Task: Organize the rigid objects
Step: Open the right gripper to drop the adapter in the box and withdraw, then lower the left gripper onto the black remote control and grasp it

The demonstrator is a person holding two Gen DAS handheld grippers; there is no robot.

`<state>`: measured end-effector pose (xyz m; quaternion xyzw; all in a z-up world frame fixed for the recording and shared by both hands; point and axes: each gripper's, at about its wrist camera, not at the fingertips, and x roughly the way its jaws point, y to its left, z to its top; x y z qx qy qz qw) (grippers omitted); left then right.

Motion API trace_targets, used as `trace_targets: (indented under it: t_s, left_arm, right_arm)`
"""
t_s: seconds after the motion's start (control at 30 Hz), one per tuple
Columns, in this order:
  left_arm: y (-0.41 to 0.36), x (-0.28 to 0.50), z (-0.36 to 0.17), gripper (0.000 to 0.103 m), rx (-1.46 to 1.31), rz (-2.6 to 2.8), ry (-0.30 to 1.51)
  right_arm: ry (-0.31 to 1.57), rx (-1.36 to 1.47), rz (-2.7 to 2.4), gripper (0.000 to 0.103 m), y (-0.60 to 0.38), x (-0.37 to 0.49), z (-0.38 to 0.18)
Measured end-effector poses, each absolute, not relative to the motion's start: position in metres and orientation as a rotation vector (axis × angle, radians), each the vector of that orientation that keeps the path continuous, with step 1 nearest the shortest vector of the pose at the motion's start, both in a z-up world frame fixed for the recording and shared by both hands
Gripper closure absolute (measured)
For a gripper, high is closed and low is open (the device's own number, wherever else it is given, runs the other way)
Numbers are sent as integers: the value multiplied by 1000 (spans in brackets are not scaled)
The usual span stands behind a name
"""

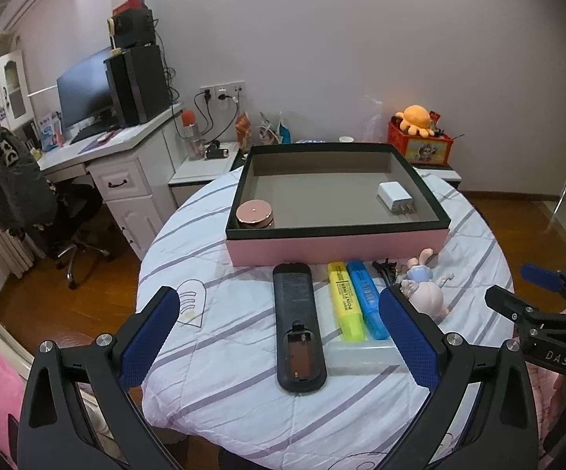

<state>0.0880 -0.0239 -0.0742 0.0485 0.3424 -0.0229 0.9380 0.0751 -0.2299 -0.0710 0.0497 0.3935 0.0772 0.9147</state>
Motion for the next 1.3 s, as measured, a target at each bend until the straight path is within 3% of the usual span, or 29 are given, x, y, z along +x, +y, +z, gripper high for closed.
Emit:
trace_targets:
  t_s: [0.5,0.9,1.2,1.27,1.3]
  left_arm:
    - [-28,130,-146,1,163,5,869]
    - [-40,165,-182,7,268,54,958]
    - [-46,177,-187,31,227,-27,974]
    - [-34,182,-186,49,134,-101,998]
    - [-30,183,-185,49,111,-115,1002]
  right_arm:
    - [846,109,203,22,-223,86,-91]
    - [901,115,228,22,-220,120,-112]
    - [921,129,246,22,-224,128,-119]
    - [922,130,249,22,-225,128,-118]
    - [920,132,248,22,-225,128,-118]
